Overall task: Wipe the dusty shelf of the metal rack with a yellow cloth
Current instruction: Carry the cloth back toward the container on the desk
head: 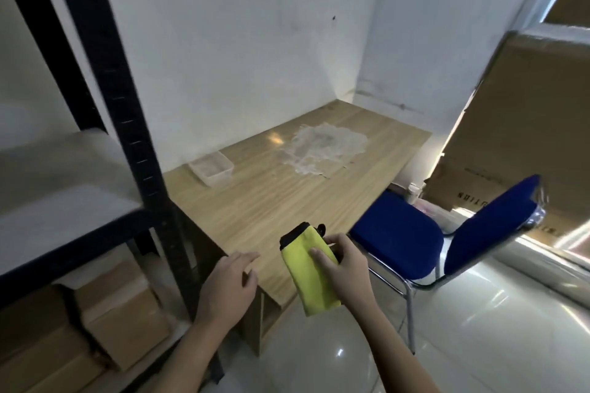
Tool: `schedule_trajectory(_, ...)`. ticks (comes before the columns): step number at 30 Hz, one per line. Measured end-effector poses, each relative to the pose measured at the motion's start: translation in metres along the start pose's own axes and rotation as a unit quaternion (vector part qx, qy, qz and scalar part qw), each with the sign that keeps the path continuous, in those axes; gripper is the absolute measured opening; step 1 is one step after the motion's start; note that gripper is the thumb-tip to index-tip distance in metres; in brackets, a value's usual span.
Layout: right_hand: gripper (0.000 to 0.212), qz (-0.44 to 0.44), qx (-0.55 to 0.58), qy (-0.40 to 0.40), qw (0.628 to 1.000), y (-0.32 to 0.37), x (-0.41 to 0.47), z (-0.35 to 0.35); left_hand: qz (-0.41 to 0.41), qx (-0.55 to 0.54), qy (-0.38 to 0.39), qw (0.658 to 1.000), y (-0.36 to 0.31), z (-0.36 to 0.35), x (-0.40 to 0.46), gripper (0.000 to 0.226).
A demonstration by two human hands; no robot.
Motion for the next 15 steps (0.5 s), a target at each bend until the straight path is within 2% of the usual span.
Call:
schedule_trajectory(6, 0.016, 0.003, 0.029, 0.056, 0.998, -0.030, 0.078, -0.017, 0.086, -0.007, -0.035, 0.996, 0.003, -0.023, 0.047, 0.036)
schedule_trajectory(15, 0.012, 0.020, 0.084, 0.131, 0.988, -0.051, 0.214, -0.126, 0.189, -0.074, -0.115, 0.972, 0.047, -0.035, 0.177, 0.038)
Point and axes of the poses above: each hand's wrist, its own x-axis towards the middle knuckle, its own z-axis out of the back of the hand, y = z × x, the point moved 5 cm from there along x, towards the middle knuckle, and after that the axes turned 7 degrees about z, right-handed, at the moved point
